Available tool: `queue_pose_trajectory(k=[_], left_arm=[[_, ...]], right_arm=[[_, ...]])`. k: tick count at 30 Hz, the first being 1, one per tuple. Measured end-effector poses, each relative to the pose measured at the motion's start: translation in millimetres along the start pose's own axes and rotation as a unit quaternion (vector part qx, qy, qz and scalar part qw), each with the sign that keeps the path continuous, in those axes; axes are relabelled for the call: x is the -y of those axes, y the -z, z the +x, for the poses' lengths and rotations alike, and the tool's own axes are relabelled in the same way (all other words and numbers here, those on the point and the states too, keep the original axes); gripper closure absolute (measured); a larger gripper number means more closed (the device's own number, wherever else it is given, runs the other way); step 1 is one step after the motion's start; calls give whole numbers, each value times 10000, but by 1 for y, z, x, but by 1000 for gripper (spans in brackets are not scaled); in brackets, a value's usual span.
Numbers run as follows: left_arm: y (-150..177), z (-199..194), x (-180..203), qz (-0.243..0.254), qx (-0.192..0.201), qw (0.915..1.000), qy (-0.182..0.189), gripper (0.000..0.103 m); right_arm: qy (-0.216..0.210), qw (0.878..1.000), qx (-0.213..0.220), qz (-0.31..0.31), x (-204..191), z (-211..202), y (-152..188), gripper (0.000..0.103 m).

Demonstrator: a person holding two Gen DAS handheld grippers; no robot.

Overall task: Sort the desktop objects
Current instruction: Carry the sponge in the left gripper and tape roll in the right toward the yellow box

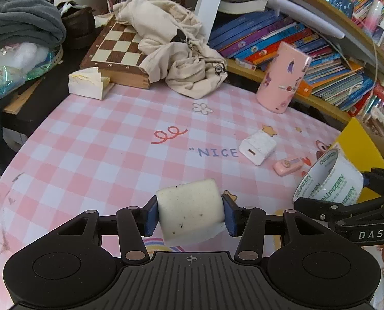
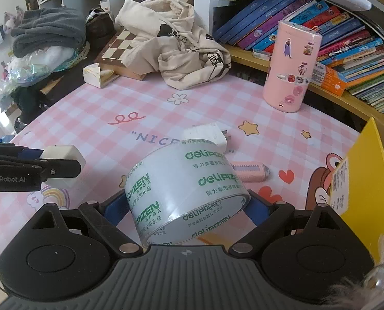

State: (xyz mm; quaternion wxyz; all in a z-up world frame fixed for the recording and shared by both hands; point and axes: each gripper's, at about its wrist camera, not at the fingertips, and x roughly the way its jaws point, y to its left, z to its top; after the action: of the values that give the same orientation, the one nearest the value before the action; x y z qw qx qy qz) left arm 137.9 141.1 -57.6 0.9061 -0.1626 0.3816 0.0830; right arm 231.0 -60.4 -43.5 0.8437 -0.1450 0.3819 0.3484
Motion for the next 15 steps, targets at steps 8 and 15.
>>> queue_pose_trajectory(k=[8,15], left_arm=[[11,-23,2,43,132,9999,95,55],[19,-44,4,96,275,9994,198,55]], right_arm=[[51,10000,43,60,-10,-21,16,10],[117,9996,64,249,-14,-38,28,10]])
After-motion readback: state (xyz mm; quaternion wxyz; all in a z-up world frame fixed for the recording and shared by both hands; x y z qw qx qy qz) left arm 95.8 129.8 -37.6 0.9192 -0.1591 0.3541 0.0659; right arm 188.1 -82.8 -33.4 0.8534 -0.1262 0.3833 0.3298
